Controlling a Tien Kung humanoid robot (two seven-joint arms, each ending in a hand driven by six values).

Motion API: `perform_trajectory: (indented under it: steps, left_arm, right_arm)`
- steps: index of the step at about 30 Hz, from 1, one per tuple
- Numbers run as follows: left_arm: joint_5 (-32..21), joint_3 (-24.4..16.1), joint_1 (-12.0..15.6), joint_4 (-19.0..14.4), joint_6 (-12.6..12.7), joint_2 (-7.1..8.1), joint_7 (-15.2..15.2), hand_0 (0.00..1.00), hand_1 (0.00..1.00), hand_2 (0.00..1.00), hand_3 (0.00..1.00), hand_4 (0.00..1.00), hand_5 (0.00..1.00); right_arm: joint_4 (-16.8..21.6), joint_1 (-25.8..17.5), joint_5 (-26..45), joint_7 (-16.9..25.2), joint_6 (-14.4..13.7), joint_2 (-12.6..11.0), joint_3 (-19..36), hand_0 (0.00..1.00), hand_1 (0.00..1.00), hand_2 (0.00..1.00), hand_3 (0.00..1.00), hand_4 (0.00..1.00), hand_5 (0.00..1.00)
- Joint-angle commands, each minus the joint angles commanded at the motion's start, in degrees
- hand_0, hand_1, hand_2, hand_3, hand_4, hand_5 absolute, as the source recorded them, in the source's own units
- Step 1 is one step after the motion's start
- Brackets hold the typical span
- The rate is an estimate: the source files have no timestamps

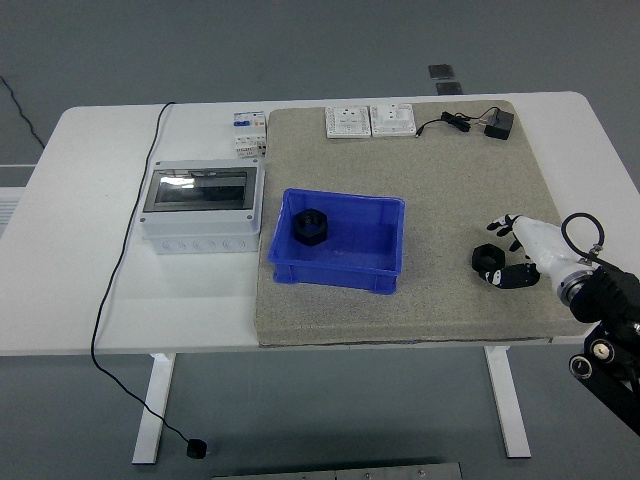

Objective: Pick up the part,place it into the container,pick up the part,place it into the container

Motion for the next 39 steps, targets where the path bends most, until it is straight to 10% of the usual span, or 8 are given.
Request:
perform_trajectory:
  steps: [9,10,16,32,39]
  left_arm:
    - [-0.13,0.11,-0.02,0.0,0.02,0.02,-0.01,0.729,0.646,0.662,0.594,0.65,0.506]
    - [-0.14,0.13,-0.04,0.0,0.02,0.03,-0.02,0.729,0.646,0.662,0.594,0.649,0.506]
    - [-0.17,0.15,-0.13,0.0,0.02,0.08,-0.03,0.729,0.646,0.662,0.594,0.649,0.506]
    - [-0.56,0.32,-0.11,0.0,0.07,0.08,-0.08,0.729,0.646,0.661,0.595,0.649,0.506]
    - [0.07,-0.02,-0.2,0.0,0.02,0.13,-0.04,0.729,0.646,0.662,0.594,0.65,0.506]
  right_arm:
    - [-2.69,1.56,-4.2,-0.13,-1.21,0.92,-3.14,0.401,0.529,0.6,0.623,0.808,0.227]
    - [-2.71,1.61,-4.7,-0.07,-1.53,0.94,-3.23,0.327,0.478,0.537,0.616,0.558,0.023]
    - [-2.74,1.75,-7.04,-0.19,-2.23,0.97,-3.73,0.324,0.463,0.53,0.623,0.46,0.002]
    - [2.71,5.24,-5.94,1.09,-3.9,-1.28,-3.76,0.315,0.463,0.544,0.638,0.399,0.002]
    - [6.09,12.7,-1.39,7.12,-9.4,2.66,-8.95,0.377,0.485,0.542,0.638,0.404,0.002]
